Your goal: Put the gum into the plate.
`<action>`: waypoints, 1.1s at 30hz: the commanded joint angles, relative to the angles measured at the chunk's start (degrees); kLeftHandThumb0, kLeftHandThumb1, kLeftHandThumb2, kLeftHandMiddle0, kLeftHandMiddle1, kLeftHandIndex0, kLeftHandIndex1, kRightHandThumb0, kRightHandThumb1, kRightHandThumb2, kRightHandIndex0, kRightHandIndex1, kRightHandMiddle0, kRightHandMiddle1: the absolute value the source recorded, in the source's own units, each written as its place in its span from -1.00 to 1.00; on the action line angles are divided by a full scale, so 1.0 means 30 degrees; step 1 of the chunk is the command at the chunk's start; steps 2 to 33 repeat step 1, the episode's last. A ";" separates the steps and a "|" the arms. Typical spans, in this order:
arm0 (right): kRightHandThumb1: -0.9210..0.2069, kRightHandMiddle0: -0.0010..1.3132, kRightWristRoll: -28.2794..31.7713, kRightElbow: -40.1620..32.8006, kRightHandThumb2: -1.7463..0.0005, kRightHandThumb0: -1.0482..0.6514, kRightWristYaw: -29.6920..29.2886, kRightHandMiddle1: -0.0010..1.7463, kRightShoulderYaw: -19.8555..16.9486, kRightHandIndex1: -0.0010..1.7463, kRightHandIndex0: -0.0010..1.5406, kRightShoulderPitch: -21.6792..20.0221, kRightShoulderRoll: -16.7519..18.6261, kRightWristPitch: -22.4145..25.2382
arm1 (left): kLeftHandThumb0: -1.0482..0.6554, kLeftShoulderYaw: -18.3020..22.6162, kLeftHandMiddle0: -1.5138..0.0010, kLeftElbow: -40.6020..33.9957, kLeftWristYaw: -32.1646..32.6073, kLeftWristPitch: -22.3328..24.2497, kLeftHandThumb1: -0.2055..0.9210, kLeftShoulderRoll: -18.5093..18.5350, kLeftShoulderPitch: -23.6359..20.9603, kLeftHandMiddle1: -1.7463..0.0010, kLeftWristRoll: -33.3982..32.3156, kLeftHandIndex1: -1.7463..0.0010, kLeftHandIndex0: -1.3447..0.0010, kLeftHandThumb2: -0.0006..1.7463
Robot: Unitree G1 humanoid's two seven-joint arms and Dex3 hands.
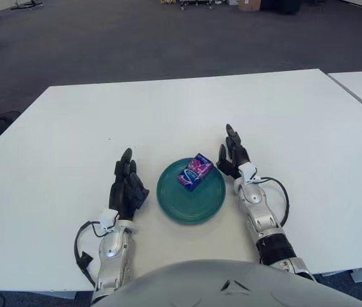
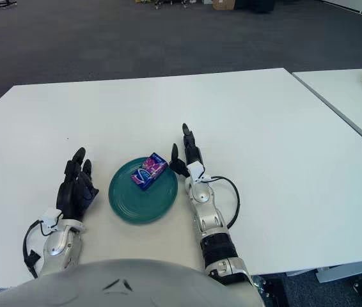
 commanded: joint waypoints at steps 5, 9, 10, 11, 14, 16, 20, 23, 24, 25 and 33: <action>-1.00 -0.99 0.0401 0.1688 -0.21 -0.70 -0.0008 -1.00 -0.0330 -1.00 -0.96 0.0477 -0.0020 0.0278 | -0.85 0.0244 0.83 -0.0019 0.0237 0.0332 1.00 0.0319 -0.0299 1.00 0.0280 0.69 1.00 0.20; -1.00 -0.99 0.0401 0.1688 -0.21 -0.70 -0.0008 -1.00 -0.0330 -1.00 -0.96 0.0477 -0.0020 0.0278 | -0.85 0.0244 0.83 -0.0019 0.0237 0.0332 1.00 0.0319 -0.0299 1.00 0.0280 0.69 1.00 0.20; -1.00 -0.99 0.0401 0.1688 -0.21 -0.70 -0.0008 -1.00 -0.0330 -1.00 -0.96 0.0477 -0.0020 0.0278 | -0.85 0.0244 0.83 -0.0019 0.0237 0.0332 1.00 0.0319 -0.0299 1.00 0.0280 0.69 1.00 0.20; -1.00 -0.99 0.0401 0.1688 -0.21 -0.70 -0.0008 -1.00 -0.0330 -1.00 -0.96 0.0477 -0.0020 0.0278 | -0.85 0.0244 0.83 -0.0019 0.0237 0.0332 1.00 0.0319 -0.0299 1.00 0.0280 0.69 1.00 0.20; -1.00 -0.99 0.0401 0.1688 -0.21 -0.70 -0.0008 -1.00 -0.0330 -1.00 -0.96 0.0477 -0.0020 0.0278 | -0.85 0.0244 0.83 -0.0019 0.0237 0.0332 1.00 0.0319 -0.0299 1.00 0.0280 0.69 1.00 0.20; -1.00 -0.99 0.0401 0.1688 -0.21 -0.70 -0.0008 -1.00 -0.0330 -1.00 -0.96 0.0477 -0.0020 0.0278 | -0.85 0.0244 0.83 -0.0019 0.0237 0.0332 1.00 0.0319 -0.0299 1.00 0.0280 0.69 1.00 0.20; -1.00 -0.99 0.0401 0.1688 -0.21 -0.70 -0.0008 -1.00 -0.0330 -1.00 -0.96 0.0477 -0.0020 0.0278 | -0.85 0.0244 0.83 -0.0019 0.0237 0.0332 1.00 0.0319 -0.0299 1.00 0.0280 0.69 1.00 0.20; -1.00 -0.99 0.0401 0.1688 -0.21 -0.70 -0.0008 -1.00 -0.0330 -1.00 -0.96 0.0477 -0.0020 0.0278 | -0.85 0.0244 0.83 -0.0019 0.0237 0.0332 1.00 0.0319 -0.0299 1.00 0.0280 0.69 1.00 0.20; -1.00 -0.99 0.0401 0.1688 -0.21 -0.70 -0.0008 -1.00 -0.0330 -1.00 -0.96 0.0477 -0.0020 0.0278 | -0.85 0.0244 0.83 -0.0019 0.0237 0.0332 1.00 0.0319 -0.0299 1.00 0.0280 0.69 1.00 0.20; -1.00 -0.99 0.0401 0.1688 -0.21 -0.70 -0.0008 -1.00 -0.0330 -1.00 -0.96 0.0477 -0.0020 0.0278 | -0.85 0.0244 0.83 -0.0019 0.0237 0.0332 1.00 0.0319 -0.0299 1.00 0.0280 0.69 1.00 0.20; -1.00 -0.99 0.0401 0.1688 -0.21 -0.70 -0.0008 -1.00 -0.0330 -1.00 -0.96 0.0477 -0.0020 0.0278 | -0.85 0.0244 0.83 -0.0019 0.0237 0.0332 1.00 0.0319 -0.0299 1.00 0.0280 0.69 1.00 0.20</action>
